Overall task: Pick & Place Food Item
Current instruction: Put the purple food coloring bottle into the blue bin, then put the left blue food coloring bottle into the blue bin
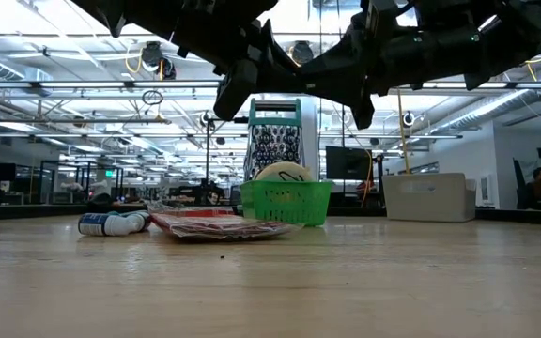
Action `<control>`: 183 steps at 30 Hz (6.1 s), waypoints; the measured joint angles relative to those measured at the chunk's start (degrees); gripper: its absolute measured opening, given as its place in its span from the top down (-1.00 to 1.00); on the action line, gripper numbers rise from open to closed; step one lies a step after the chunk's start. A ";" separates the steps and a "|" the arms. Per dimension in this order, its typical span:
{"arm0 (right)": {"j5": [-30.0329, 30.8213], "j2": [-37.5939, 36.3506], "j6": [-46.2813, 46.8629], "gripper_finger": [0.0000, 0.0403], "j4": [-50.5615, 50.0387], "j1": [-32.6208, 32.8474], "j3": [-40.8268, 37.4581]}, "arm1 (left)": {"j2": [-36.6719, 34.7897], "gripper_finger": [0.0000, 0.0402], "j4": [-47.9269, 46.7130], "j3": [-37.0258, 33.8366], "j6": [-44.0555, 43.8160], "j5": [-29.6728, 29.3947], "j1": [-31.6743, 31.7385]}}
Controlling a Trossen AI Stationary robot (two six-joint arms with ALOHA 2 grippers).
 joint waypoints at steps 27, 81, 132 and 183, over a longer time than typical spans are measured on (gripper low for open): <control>-3.14 -4.62 -4.73 0.67 -6.43 0.54 0.07 | -8.42 -0.20 -15.28 0.04 -31.11 0.31 -3.32; -4.15 -24.98 70.70 0.66 -66.46 61.96 -2.97 | -18.40 -0.21 -0.60 -25.59 -75.70 0.17 3.23; 36.41 -37.89 -34.09 -0.03 -18.35 39.56 -5.81 | -18.36 -0.21 -4.16 -25.55 -78.27 12.56 2.18; 27.28 -26.26 -38.22 0.03 -5.16 27.78 -5.84 | -10.51 -0.21 -34.89 -25.38 -116.93 2.96 -5.33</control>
